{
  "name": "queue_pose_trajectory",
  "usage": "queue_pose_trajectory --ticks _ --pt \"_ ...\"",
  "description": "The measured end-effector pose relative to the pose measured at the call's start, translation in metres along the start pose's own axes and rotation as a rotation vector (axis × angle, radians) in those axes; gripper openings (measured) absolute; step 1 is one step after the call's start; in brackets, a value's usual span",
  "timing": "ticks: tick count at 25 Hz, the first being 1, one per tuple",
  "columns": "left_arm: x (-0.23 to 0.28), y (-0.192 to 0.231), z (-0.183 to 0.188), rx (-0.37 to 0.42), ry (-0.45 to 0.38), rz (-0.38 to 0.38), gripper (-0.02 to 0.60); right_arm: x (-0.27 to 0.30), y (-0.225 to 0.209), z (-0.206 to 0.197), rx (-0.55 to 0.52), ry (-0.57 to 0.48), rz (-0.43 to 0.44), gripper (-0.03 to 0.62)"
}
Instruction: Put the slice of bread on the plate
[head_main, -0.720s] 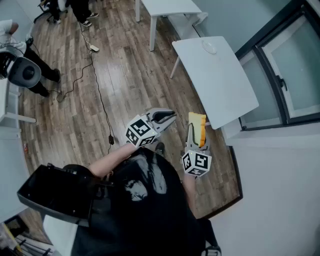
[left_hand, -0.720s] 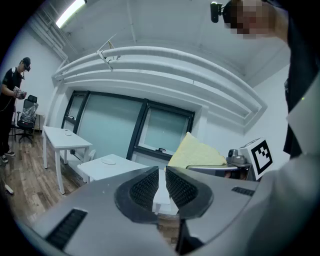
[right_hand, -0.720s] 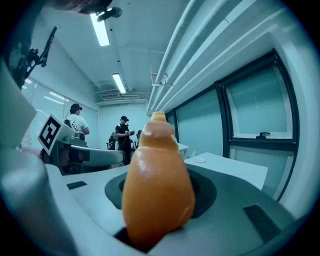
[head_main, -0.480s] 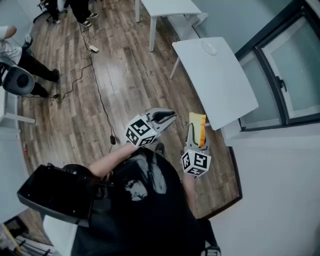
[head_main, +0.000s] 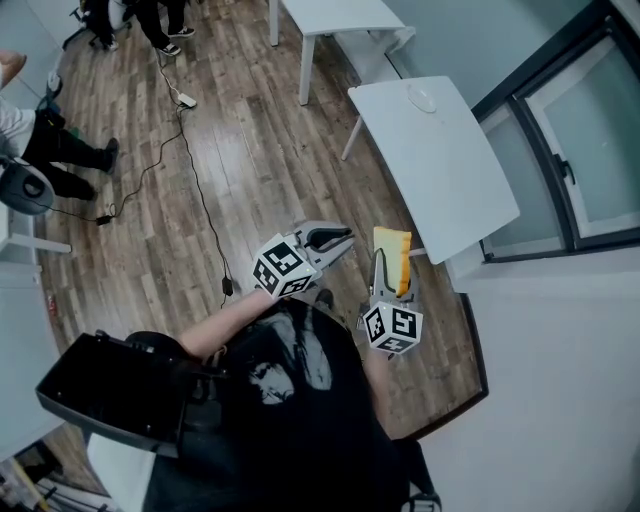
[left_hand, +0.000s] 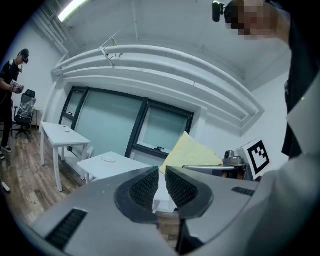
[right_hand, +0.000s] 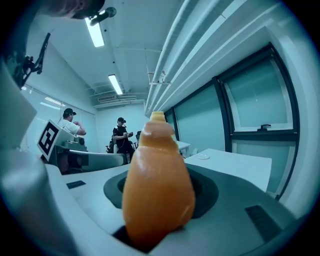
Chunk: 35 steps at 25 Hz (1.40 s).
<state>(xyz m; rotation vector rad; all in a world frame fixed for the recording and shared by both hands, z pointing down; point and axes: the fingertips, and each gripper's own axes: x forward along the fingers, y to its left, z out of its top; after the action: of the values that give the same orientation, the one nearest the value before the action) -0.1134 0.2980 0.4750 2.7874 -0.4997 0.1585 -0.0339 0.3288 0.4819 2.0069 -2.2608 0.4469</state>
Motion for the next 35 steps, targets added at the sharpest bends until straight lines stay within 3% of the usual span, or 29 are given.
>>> queue_pose_trajectory --ticks 13,20,27,35 --pt "0.006 0.037 -0.024 -0.091 0.055 -0.020 0.050 0.036 0.011 -0.024 0.070 0.077 0.045 0.146" --pt "0.076 0.078 -0.013 -0.101 0.075 0.017 0.051 0.089 -0.041 0.002 0.061 0.076 0.111 0.146" --pt "0.161 0.091 0.009 -0.074 0.077 0.023 0.049 0.125 -0.113 0.015 0.082 0.099 0.157 0.146" --pt "0.204 0.134 0.021 -0.094 0.099 0.068 0.051 0.176 -0.161 0.026 0.097 0.136 0.184 0.146"
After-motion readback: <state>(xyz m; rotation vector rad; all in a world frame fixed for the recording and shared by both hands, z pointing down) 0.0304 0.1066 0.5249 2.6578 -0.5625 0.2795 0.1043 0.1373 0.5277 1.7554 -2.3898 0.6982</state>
